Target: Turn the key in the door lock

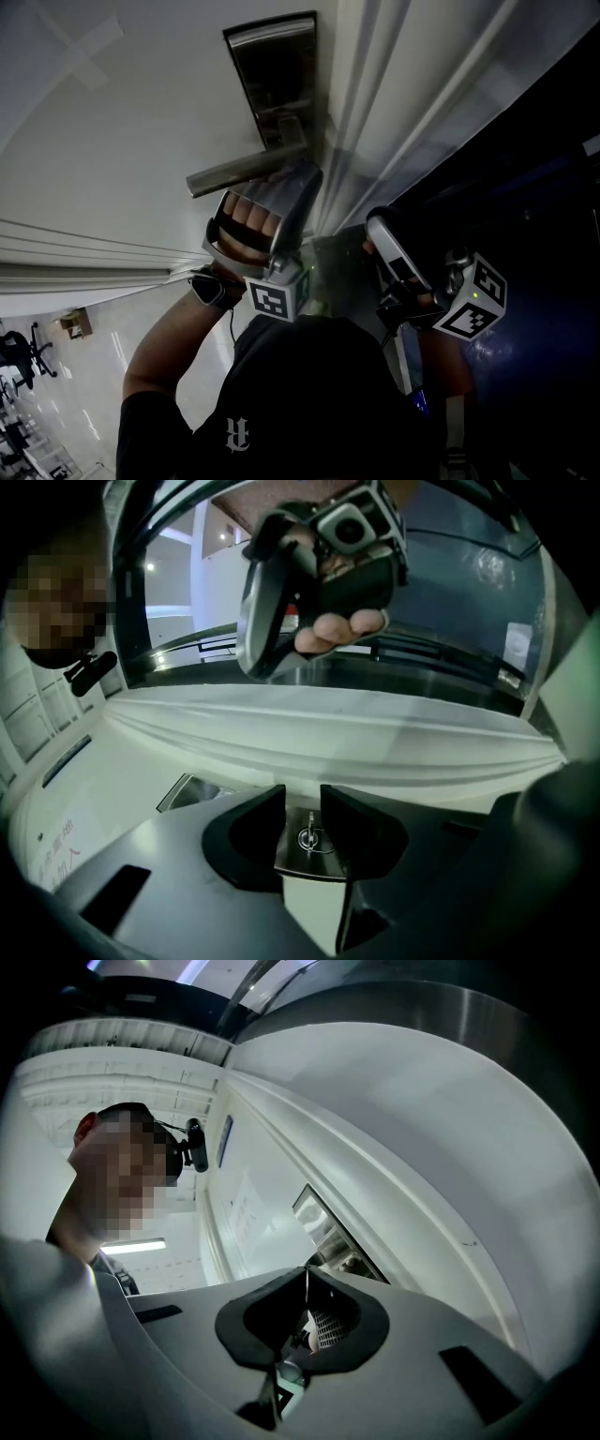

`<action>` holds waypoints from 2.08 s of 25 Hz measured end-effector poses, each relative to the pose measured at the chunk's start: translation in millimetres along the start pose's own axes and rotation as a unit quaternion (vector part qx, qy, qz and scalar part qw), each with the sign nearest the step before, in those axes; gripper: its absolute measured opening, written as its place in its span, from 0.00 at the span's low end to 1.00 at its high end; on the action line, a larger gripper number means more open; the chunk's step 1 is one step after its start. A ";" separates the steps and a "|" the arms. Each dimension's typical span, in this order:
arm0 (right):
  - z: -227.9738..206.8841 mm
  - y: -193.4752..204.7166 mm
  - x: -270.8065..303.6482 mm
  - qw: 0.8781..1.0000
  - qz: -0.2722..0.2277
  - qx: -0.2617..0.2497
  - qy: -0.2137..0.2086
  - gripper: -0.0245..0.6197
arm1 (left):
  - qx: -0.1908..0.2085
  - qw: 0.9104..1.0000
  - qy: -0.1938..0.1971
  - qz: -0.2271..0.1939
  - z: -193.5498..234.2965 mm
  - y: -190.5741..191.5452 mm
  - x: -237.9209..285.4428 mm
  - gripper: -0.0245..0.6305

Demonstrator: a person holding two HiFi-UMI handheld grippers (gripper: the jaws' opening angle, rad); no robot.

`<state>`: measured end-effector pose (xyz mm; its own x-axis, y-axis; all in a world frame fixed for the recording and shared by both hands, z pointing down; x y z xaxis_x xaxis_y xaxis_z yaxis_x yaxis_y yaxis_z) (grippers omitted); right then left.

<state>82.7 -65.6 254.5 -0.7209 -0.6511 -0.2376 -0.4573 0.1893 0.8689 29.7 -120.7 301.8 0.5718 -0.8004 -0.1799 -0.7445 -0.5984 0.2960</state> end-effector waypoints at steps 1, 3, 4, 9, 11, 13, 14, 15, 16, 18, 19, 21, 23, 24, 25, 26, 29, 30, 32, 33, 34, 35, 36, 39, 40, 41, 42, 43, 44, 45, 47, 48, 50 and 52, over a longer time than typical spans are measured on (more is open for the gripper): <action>0.7 -0.1 -0.1 1.000 0.001 -0.001 -0.001 0.06 | -0.015 1.000 -0.001 -0.005 -1.4 -1.8 -6.8 0.18; 1.8 -0.2 -0.2 1.000 0.002 -0.001 -0.003 0.06 | -0.050 0.999 -0.004 -0.006 -0.9 -4.4 -20.3 0.18; 2.4 -0.4 0.0 1.000 0.003 -0.001 -0.004 0.06 | -0.076 0.997 -0.005 -0.003 1.2 -4.6 -26.2 0.18; 6.3 -4.2 1.2 1.000 0.005 -0.003 -0.012 0.06 | -0.331 0.942 -0.005 0.047 13.7 10.8 -42.0 0.18; 7.8 -5.3 2.2 1.000 0.005 -0.003 -0.015 0.06 | -0.438 0.897 -0.001 0.060 18.3 17.0 -40.5 0.18; 9.7 -5.2 2.3 1.000 0.006 -0.005 -0.018 0.06 | -0.546 0.835 0.004 0.073 20.8 22.3 -37.9 0.18; 10.5 -5.1 2.2 1.000 0.007 -0.005 -0.020 0.06 | -0.602 0.794 0.010 0.083 19.2 25.9 -36.8 0.18; 11.2 -5.0 2.0 1.000 0.007 -0.006 -0.021 0.06 | -0.651 0.753 0.016 0.089 17.6 29.7 -35.1 0.18; 11.7 -5.0 1.7 1.000 0.007 -0.006 -0.022 0.06 | -0.696 0.712 0.021 0.090 16.5 33.9 -32.7 0.18; 12.4 -4.9 0.7 1.000 0.006 -0.007 -0.023 0.06 | -0.780 0.619 0.027 0.088 12.8 43.7 -27.9 0.18; 12.8 -4.8 0.1 1.000 0.006 -0.007 -0.023 0.06 | -0.816 0.570 0.028 0.088 10.5 48.3 -25.7 0.18; 13.0 -4.5 -1.4 1.000 0.007 -0.006 -0.022 0.06 | -0.869 0.487 0.025 0.082 7.3 54.7 -21.9 0.18; 12.7 -3.9 -3.0 1.000 0.007 -0.006 -0.022 0.06 | -0.903 0.422 0.019 0.070 5.7 57.6 -18.2 0.18; 12.5 -3.7 -3.5 1.000 0.007 -0.005 -0.022 0.06 | -0.916 0.395 0.016 0.064 5.0 58.2 -16.3 0.18; 12.3 -3.6 -3.8 1.000 0.007 -0.005 -0.022 0.06 | -0.928 0.369 0.015 0.057 4.5 58.6 -14.6 0.18; 12.1 -3.6 -3.9 1.000 0.008 -0.005 -0.022 0.06 | -0.937 0.345 0.014 0.051 4.5 58.4 -12.8 0.18; 11.1 -4.4 -4.8 1.000 0.007 -0.004 -0.021 0.06 | -0.956 0.292 0.017 0.032 5.8 54.9 -7.0 0.19; 10.5 -4.4 -5.2 1.000 0.007 -0.003 -0.021 0.06 | -0.960 0.276 0.018 0.029 4.8 54.3 -4.8 0.19; 9.7 -3.9 -5.4 1.000 0.008 -0.003 -0.021 0.06 | -0.967 0.251 0.017 0.026 1.6 55.1 -0.6 0.19; 9.5 -3.6 -5.6 1.000 0.008 -0.002 -0.021 0.06 | -0.969 0.247 0.015 0.025 0.7 56.0 1.0 0.19; 9.2 -3.3 -5.7 1.000 0.008 -0.002 -0.020 0.06 | -0.969 0.246 0.012 0.024 0.6 56.9 2.2 0.19; 8.9 -3.2 -5.9 1.000 0.009 -0.001 -0.020 0.06 | -0.968 0.249 0.009 0.023 1.0 57.7 3.2 0.19; 8.5 -3.3 -5.9 1.000 0.009 -0.001 -0.020 0.06 | -0.968 0.252 0.004 0.021 1.6 58.6 4.0 0.19; 7.8 -3.3 -5.2 1.000 0.011 0.000 -0.020 0.06 | -0.966 0.256 -0.009 0.020 1.5 60.4 5.7 0.19; 7.6 -3.4 -4.9 1.000 0.012 0.000 -0.020 0.06 | -0.967 0.255 -0.011 0.019 1.5 60.3 6.3 0.19; 7.4 -3.3 -4.7 1.000 0.012 0.000 -0.020 0.06 | -0.967 0.254 -0.013 0.018 1.7 60.1 6.9 0.19; 6.9 -3.1 -4.5 1.000 0.013 0.001 -0.019 0.06 | -0.968 0.251 -0.015 0.016 2.0 59.9 7.6 0.18; 6.4 -2.8 -4.3 1.000 0.014 0.002 -0.019 0.06 | -0.969 0.247 -0.016 0.014 2.3 59.6 8.4 0.17; 5.8 -2.5 -4.1 1.000 0.014 0.003 -0.019 0.06 | -0.970 0.240 -0.016 0.012 2.7 59.0 9.3 0.15; 5.5 -2.3 -3.8 1.000 0.015 0.003 -0.019 0.06 | -0.972 0.235 -0.017 0.012 2.9 58.3 10.1 0.13; 5.3 -2.6 -3.0 1.000 0.015 0.004 -0.020 0.06 | -0.972 0.235 -0.016 0.016 3.4 58.0 11.0 0.10; 5.4 -2.9 -2.4 1.000 0.015 0.003 -0.021 0.06 | -0.971 0.240 -0.014 0.020 3.6 58.2 11.0 0.09; 5.4 -3.1 -0.9 1.000 0.016 0.001 -0.021 0.06 | -0.967 0.254 -0.009 0.030 4.7 58.0 10.8 0.09; 5.0 -2.1 0.8 1.000 0.019 -0.001 -0.019 0.06 | -0.957 0.287 -0.006 0.044 6.3 57.1 10.4 0.09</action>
<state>80.4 -62.8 250.3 -0.7563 -0.6159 -0.2207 -0.4283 0.2111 0.8786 -9.0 -163.4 311.0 0.5701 -0.8163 -0.0930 0.8036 0.5304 0.2700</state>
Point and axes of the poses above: the fingertips, and each gripper's own axes: x forward along the fingers, z to its left, y out of its underside, the point moved 1 cm from there along -x, backward along the fingers, and after that the axes turned 9 degrees about -x, right-handed, at the moved point
